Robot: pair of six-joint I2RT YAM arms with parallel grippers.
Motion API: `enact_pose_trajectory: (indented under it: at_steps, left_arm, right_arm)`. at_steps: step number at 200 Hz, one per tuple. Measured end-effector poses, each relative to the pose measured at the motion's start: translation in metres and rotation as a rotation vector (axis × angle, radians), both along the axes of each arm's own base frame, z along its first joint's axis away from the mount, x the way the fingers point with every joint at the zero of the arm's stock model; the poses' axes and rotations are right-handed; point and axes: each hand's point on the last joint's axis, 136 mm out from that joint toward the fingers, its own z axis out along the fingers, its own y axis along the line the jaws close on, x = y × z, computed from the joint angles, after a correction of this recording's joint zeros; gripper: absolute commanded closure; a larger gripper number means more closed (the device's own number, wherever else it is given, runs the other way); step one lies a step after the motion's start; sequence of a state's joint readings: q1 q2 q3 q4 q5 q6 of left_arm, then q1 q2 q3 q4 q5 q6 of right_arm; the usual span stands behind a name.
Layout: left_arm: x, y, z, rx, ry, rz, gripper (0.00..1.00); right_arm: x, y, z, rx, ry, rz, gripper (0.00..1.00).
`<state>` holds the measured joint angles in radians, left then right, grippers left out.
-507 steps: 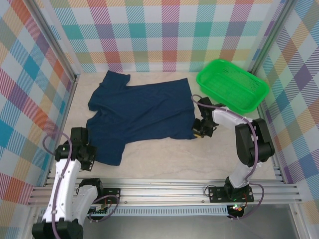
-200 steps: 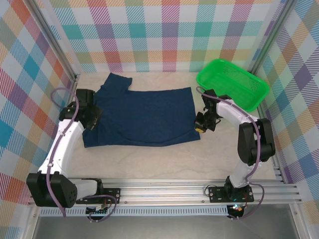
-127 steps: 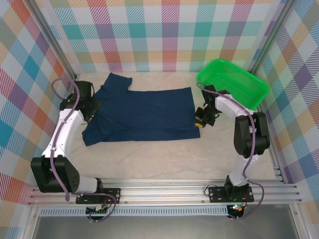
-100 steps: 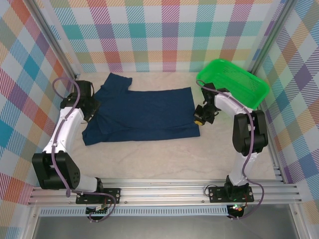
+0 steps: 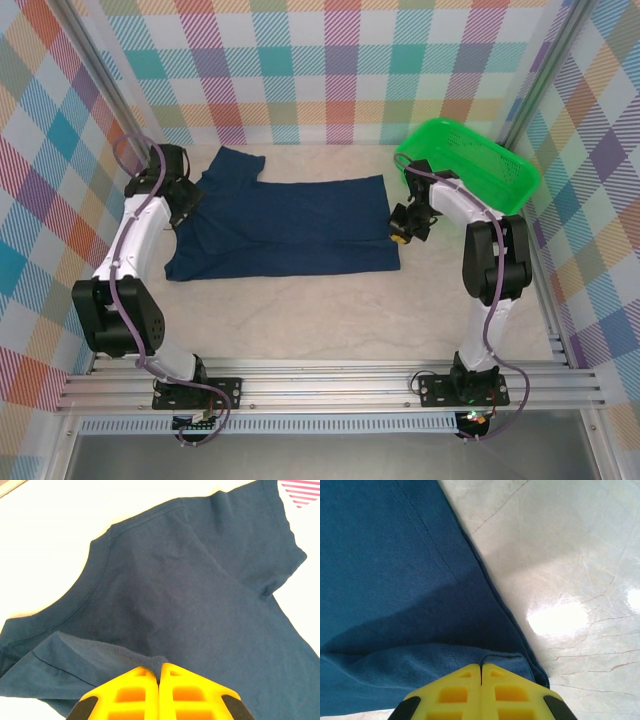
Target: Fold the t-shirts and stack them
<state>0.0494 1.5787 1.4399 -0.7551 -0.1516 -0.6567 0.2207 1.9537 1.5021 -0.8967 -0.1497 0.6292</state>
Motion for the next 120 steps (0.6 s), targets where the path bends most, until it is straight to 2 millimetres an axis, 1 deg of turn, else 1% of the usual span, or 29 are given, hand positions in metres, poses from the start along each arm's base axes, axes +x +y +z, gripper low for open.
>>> enact_pose_trajectory:
  at_steps: [18, 52, 85, 120]
  left_arm:
    - [0.006, 0.001, 0.0, 0.012, 0.003, -0.009, 1.0]
    - [0.008, 0.005, -0.008, 0.034, 0.028, -0.017, 1.0]
    - [0.011, 0.01, -0.018, 0.046, 0.058, -0.017, 1.0]
    - [0.014, 0.011, -0.031, 0.053, 0.093, -0.029, 1.0]
  right_arm:
    - [0.003, 0.001, 0.0, 0.001, -0.002, -0.003, 1.0]
    - [0.011, 0.002, 0.001, 0.003, -0.011, -0.003, 1.0]
    - [0.019, 0.003, -0.004, 0.003, -0.007, -0.006, 1.0]
    - [0.027, 0.004, -0.01, 0.001, 0.0, -0.007, 1.0]
